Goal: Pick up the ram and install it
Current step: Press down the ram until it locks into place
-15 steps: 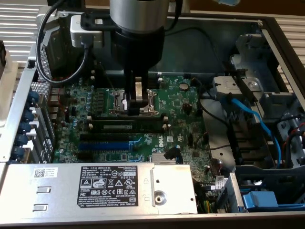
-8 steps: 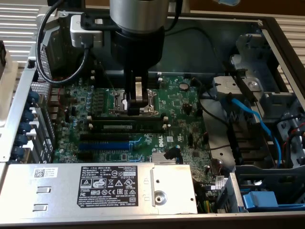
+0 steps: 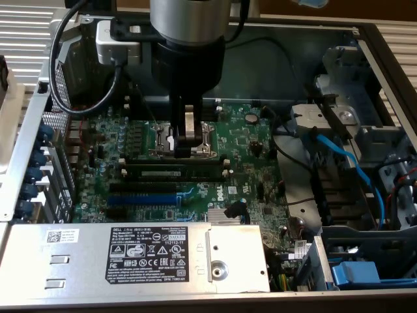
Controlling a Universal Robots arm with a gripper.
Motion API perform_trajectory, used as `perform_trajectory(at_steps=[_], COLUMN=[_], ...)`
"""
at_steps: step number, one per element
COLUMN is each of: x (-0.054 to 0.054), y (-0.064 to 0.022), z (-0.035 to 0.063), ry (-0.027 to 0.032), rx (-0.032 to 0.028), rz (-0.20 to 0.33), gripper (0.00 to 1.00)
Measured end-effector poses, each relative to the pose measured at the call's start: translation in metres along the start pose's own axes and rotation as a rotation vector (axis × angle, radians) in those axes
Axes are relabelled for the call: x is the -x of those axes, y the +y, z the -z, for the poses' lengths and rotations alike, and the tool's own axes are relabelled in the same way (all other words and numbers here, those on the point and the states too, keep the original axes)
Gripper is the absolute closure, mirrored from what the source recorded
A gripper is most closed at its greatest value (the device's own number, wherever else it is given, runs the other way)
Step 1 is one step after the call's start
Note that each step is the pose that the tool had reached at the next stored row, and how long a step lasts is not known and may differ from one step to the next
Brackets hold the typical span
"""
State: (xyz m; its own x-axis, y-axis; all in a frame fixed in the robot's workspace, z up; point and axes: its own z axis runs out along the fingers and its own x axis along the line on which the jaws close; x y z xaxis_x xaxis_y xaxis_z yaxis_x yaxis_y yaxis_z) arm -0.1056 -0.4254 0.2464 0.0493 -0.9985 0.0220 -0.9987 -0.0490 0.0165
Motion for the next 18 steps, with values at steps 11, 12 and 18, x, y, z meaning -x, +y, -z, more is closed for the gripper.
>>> perform_trajectory(at_steps=[11,12,18], x=[0.0,0.0,0.0], y=[0.0,0.0,0.0], z=[-0.0002,-0.0003,-0.0017], ry=[-0.0035,-0.004,-0.007], rx=[0.0047,0.0054,0.0097], rz=[-0.212,-0.243,-0.431], gripper=[0.9,0.9,0.9])
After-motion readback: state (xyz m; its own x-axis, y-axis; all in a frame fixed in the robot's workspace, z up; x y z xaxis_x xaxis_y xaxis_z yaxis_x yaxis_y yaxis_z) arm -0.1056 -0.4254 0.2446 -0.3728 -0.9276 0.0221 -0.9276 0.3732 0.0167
